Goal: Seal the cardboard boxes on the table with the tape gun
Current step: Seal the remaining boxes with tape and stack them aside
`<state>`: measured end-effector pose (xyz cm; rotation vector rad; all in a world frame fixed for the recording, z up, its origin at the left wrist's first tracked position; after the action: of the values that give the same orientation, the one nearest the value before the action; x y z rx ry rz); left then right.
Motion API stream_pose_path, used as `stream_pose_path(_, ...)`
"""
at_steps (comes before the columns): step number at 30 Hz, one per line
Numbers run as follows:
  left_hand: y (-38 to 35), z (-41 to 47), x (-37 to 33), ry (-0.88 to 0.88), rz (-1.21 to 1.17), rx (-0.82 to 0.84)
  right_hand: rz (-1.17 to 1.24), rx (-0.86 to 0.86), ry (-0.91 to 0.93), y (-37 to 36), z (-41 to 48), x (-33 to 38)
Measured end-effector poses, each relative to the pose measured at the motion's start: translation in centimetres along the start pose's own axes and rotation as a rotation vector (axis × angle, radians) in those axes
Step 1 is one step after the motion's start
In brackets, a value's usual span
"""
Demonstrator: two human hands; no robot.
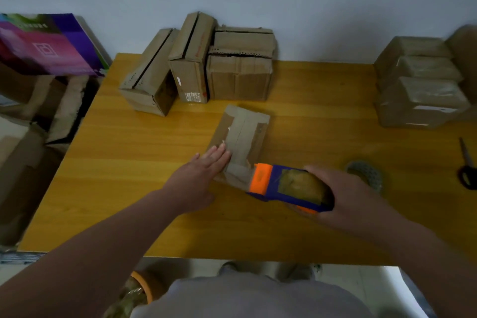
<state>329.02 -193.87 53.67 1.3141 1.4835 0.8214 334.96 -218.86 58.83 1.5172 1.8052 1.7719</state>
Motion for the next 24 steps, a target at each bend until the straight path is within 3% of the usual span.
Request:
stream_pose_path(10, -0.5, 0.0, 0.0, 0.002, 0.085, -0.017, -0.081, 0.073, -0.052, -0.9, -0.6, -2.8)
stream_pose_path(24, -0.7, 0.0, -0.7, 0.015, 0.176, -0.061, -0.294, 0.186, -0.146, 0.3, 3.3, 2.3)
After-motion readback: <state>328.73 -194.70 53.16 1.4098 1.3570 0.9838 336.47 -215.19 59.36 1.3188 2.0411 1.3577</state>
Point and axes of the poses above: each hand's wrist, its own z-axis towards the middle knuckle, its own y-axis out of the back of the hand, x = y × z, the point moved 7 cm from there along z, towards the middle knuckle, and after that the axes turned 3 degrees about y, right-handed, at the moved point
